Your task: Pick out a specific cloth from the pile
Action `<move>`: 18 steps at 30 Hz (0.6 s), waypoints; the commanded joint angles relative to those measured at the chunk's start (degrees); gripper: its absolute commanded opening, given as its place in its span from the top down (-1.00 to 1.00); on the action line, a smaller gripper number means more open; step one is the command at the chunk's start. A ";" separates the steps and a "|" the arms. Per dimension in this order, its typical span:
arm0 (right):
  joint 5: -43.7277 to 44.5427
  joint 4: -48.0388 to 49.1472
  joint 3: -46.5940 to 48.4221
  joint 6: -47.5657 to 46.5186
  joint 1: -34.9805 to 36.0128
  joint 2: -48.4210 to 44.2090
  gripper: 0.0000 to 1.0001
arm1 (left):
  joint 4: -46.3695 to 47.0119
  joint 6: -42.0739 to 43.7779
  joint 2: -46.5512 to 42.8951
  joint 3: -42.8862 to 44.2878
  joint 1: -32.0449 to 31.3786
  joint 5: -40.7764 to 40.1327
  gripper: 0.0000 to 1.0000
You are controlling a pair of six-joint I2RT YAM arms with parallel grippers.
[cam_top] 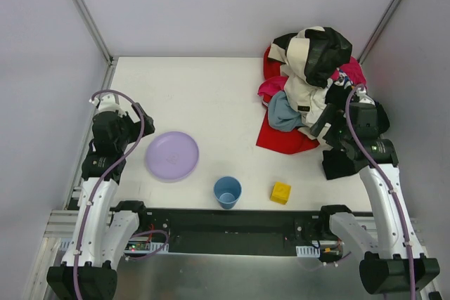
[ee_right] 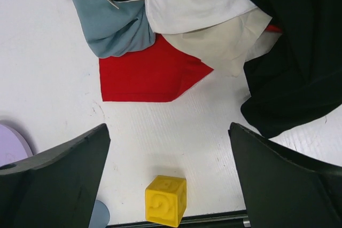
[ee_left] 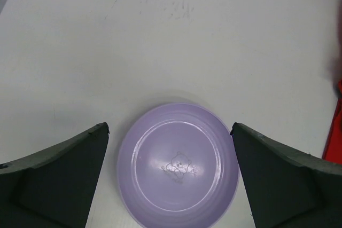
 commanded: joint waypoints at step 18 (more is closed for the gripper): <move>2.09 -9.34 23.74 -8.95 2.62 26.45 -0.91 | -4.96 -0.64 27.17 24.48 2.23 17.03 -0.98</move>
